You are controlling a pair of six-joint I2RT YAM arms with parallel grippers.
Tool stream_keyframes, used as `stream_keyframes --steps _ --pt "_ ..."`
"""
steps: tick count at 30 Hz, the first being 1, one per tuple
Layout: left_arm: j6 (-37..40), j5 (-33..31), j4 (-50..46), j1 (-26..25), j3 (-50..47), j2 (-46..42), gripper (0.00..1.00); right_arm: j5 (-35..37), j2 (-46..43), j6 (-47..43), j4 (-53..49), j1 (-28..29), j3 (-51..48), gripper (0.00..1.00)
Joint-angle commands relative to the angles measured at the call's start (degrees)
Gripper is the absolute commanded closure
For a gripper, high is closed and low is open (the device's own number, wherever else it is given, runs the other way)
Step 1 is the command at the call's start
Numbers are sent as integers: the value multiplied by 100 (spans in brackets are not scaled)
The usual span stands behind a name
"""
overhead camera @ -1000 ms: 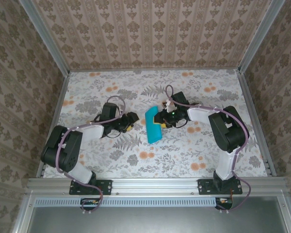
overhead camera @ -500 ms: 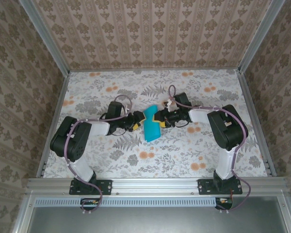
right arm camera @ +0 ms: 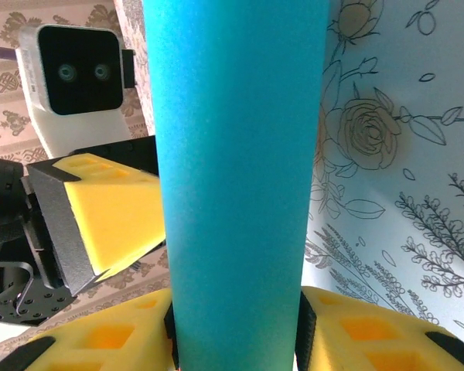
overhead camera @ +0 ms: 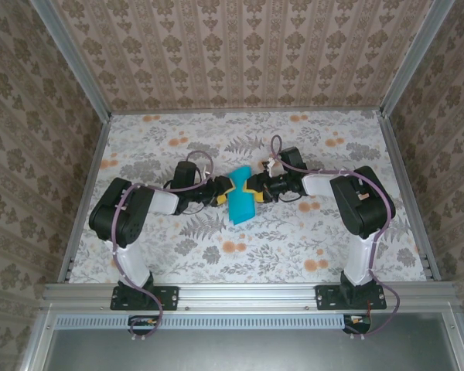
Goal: Fold a paper plane with a square sheet of paper (pick it up from the middle)
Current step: Fold the square sheet of paper in half at the center of the table.
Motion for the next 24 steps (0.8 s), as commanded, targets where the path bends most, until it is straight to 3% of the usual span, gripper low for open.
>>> stream_keyframes --steps 1,11,18,24 --pt "-84 124 337 -30 24 59 51 -154 106 65 30 -53 -70 56" --pt "115 119 383 -26 -24 -74 69 127 115 -146 -294 -62 -79 52" --pt "220 101 309 -156 18 -38 89 365 27 -344 -735 -47 -4 49" --pt "394 -43 25 -261 70 -42 100 879 -270 -717 -1584 -35 93 38"
